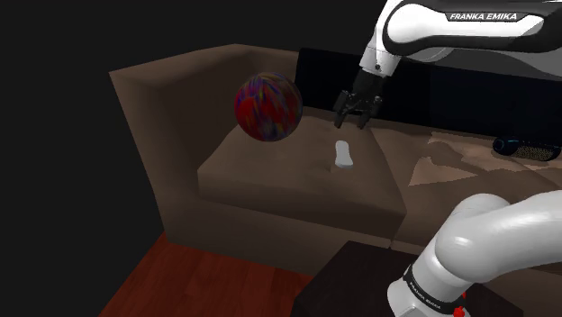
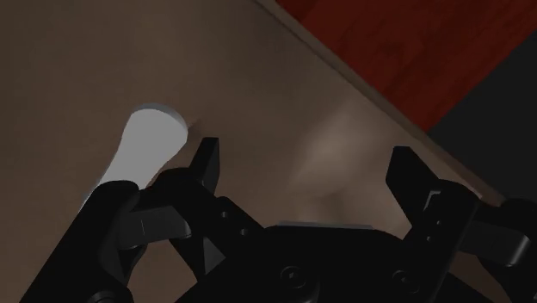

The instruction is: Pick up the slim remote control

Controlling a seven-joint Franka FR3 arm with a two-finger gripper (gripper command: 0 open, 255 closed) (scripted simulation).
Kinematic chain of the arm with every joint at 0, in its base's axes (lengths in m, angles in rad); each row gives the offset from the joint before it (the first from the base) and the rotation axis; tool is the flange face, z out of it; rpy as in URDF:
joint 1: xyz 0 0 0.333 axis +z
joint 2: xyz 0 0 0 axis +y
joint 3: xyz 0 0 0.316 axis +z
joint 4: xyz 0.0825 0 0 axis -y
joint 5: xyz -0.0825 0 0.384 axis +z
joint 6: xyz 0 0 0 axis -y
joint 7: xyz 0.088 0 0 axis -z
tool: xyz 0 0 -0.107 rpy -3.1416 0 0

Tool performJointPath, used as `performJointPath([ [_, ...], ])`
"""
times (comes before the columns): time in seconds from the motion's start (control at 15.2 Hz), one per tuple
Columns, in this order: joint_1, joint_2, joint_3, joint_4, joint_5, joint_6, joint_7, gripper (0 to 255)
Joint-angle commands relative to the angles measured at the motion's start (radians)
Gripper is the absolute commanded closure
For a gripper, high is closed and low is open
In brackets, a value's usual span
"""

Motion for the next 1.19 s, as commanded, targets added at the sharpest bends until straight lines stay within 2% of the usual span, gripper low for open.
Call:
performJointPath([
  [0.0,-0.018,0.057,-0.007,-0.001,-0.009,0.049,0.021,0],
  [0.59,-0.101,0.316,-0.062,0.054,-0.051,0.206,0.101,0],
  [1.12,-0.167,0.548,-0.123,0.142,-0.068,0.308,0.168,0],
])
